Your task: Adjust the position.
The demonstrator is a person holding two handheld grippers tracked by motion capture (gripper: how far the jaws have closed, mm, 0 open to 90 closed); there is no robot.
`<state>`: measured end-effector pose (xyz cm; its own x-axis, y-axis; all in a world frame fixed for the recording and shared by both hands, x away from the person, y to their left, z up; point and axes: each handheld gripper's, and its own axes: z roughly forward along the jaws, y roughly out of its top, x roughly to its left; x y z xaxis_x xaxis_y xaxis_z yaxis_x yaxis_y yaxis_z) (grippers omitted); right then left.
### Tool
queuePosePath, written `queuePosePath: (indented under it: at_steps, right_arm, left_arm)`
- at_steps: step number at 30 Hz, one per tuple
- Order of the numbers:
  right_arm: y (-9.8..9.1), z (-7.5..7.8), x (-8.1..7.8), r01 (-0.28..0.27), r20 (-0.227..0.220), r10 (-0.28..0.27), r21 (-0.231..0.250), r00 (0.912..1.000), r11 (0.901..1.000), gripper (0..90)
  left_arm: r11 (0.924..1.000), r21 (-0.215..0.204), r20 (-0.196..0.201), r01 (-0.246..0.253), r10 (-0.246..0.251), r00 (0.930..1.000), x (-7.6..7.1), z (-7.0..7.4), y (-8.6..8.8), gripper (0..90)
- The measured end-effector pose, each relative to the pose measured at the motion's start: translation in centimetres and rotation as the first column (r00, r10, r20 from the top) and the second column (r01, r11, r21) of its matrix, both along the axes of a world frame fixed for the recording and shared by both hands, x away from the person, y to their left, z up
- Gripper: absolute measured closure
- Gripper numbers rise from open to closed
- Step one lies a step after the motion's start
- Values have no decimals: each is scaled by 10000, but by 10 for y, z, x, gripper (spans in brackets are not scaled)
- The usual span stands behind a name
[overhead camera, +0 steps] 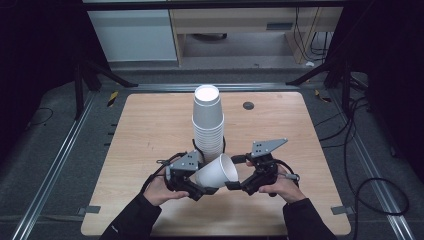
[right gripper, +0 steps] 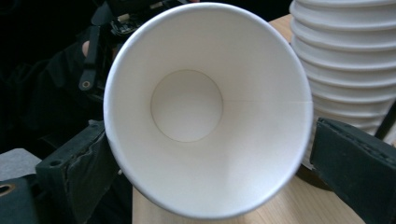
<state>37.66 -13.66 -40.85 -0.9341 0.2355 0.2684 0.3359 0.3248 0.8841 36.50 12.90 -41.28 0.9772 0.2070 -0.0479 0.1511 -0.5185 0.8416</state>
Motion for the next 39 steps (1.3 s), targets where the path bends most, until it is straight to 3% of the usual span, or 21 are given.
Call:
queuePosePath:
  at_steps: [14, 26, 39]
  right_arm:
    - [9, -4, 1, -440, -111, 440, 8, 9990, 9990, 38]
    - [10, -7, 2, -455, -265, 452, -119, 9986, 9989, 70]
    - [9, -5, 1, -386, -190, 384, -98, 9991, 9992, 94]
  left_arm:
    - [9994, 209, 114, 264, -267, 9996, -4, -2, -8, 224]
    - [9985, 434, 165, 327, -335, 9993, -3, -3, -8, 226]
    - [9993, 279, 46, 263, -265, 9996, -3, -3, -8, 215]
